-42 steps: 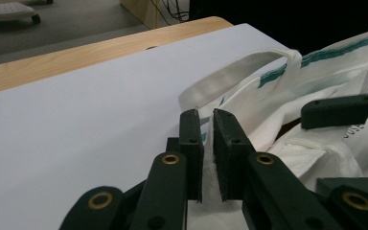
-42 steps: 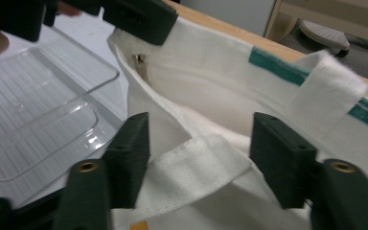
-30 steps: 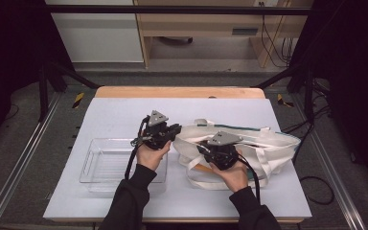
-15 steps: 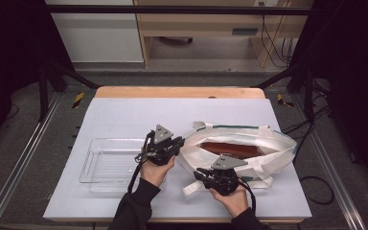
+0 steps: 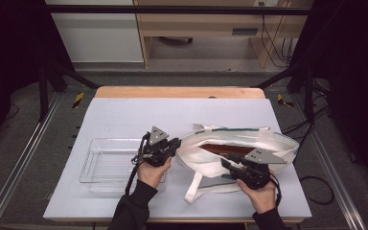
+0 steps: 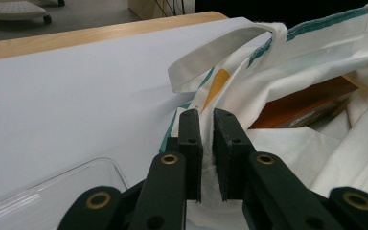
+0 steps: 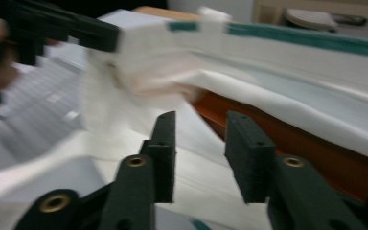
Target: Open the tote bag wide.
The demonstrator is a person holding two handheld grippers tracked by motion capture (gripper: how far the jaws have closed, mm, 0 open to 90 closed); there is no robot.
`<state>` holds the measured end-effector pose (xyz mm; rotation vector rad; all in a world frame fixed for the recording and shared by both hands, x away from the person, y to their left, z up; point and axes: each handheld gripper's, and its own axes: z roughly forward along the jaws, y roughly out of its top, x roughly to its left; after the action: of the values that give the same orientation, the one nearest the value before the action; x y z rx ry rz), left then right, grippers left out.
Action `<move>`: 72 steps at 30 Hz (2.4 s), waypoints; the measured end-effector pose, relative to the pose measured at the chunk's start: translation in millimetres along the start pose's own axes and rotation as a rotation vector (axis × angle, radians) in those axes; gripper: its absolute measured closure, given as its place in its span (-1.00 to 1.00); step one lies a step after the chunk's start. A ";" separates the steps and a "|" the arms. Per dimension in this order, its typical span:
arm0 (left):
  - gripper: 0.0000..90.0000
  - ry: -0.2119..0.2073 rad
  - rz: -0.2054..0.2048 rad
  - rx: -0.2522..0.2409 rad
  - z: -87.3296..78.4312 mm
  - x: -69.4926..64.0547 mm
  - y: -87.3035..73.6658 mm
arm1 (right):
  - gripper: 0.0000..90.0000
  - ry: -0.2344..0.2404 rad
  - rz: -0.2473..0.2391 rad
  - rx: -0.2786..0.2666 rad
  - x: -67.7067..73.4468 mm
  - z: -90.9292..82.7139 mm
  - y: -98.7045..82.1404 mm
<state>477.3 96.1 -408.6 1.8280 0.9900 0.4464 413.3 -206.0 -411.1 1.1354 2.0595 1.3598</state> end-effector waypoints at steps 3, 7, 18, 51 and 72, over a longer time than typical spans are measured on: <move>0.77 -0.003 -0.004 -0.002 0.7 -0.1 0.1 | 0.77 -0.075 -0.006 0.096 -17.1 -0.2 -17.1; 0.69 -0.007 -0.002 -0.006 0.2 -1.2 0.2 | 0.87 -0.059 0.035 0.128 -24.0 1.2 -29.1; 0.48 -0.014 0.054 -0.125 -25.9 -28.0 9.9 | 0.89 -0.054 0.079 0.163 -29.2 11.8 -56.3; 0.72 -0.048 0.095 0.050 40.7 -80.2 -62.2 | 0.17 -0.156 -0.062 -0.012 -28.5 20.3 10.6; 0.72 -0.062 0.099 0.078 45.3 -78.9 -73.4 | 0.97 -0.243 -0.069 0.104 -43.1 64.5 10.2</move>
<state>428.5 21.9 -484.6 1.9562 0.8882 0.4138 488.1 -203.4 -433.5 1.1967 1.9911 1.0377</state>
